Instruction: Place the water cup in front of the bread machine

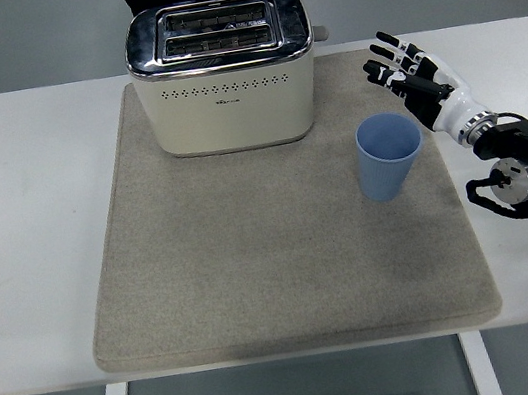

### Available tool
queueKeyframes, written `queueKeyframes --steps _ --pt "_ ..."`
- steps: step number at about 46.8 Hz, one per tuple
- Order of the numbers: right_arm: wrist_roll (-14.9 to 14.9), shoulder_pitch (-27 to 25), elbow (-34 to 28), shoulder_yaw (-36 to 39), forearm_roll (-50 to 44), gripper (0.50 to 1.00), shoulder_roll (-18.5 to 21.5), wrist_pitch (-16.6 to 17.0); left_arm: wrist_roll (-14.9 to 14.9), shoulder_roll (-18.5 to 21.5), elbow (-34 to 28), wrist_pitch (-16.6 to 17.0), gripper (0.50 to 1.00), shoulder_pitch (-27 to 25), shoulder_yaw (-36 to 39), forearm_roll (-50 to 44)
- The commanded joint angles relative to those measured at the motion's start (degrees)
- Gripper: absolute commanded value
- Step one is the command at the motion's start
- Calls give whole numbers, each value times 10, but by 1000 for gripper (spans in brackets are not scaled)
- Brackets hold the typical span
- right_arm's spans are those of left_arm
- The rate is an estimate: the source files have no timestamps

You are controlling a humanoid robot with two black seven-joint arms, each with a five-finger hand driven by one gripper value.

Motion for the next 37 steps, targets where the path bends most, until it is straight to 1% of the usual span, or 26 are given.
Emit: queueKeyframes --steps 1,37 --pt "0 0 0 0 0 913 -1 0 0 0 1 0 1000 0 -1 -1" --pt "-1 -2 1 0 1 913 -2 5 0 0 2 0 1000 0 -2 -1"
